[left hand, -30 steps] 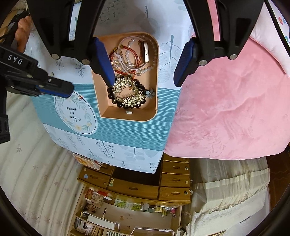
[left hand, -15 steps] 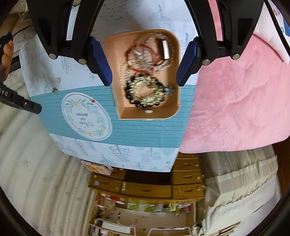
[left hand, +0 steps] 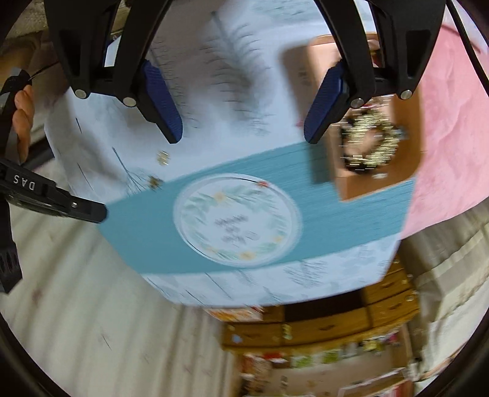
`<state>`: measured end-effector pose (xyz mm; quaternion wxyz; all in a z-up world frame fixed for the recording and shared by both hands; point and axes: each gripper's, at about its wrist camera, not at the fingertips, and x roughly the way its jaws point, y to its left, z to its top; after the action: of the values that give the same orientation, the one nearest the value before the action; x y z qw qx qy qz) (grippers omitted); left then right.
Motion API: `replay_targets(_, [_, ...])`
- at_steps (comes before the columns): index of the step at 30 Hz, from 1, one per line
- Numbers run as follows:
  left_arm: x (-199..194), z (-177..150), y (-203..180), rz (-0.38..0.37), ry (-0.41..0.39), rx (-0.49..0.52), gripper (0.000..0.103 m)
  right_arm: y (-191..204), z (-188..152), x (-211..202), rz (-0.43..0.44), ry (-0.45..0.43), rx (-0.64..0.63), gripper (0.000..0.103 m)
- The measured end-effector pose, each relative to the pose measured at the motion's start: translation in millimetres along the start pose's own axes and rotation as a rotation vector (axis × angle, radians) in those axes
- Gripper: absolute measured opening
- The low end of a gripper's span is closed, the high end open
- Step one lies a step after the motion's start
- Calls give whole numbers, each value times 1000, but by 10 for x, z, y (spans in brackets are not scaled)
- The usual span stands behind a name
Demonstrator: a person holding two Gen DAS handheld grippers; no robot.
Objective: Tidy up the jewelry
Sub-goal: 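Release the pearl drop earring into the box with the right tool, then grasp round pearl brooch with left tool while right tool grasps gold flower brooch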
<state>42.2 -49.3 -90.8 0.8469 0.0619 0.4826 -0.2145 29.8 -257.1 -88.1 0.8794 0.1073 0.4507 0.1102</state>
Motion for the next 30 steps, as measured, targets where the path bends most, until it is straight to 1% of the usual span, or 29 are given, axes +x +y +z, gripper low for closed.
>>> replay_targets(5, [314,10,-379,-28,42,59,80,-261,-182,166,0,42,36,10])
replay_targets(9, [529,34,-641,-6,53,112,80,-426,-288,270,10,70,53,10])
replay_targets(12, [697,57,-776,7,69,139,80,-524,-334,312,27,71,73,10])
replay_targets(15, [845,61,-897,22,94,165,71,-606,-375,347,48,69,92,10])
replay_targets(17, [896,59,-929,22,114,169,61,-632,-395,372,55,72,94,10])
replay_targets(19, [960,78,-953,12,141,161,56,-642,-410,393,61,76,91,10])
replay_targets(24, [1037,119,-992,26,171,124,47,-686,-422,439,83,82,98,10])
replay_targets(26, [1070,129,-1013,30,186,115,40,-717,-418,459,90,85,106,10])
replay_targets(28, [1110,132,-1039,36,200,114,37,-749,-423,471,96,86,118,10])
replay_targets(30, [1123,147,-1054,45,196,113,35,-773,-427,476,100,86,125,10])
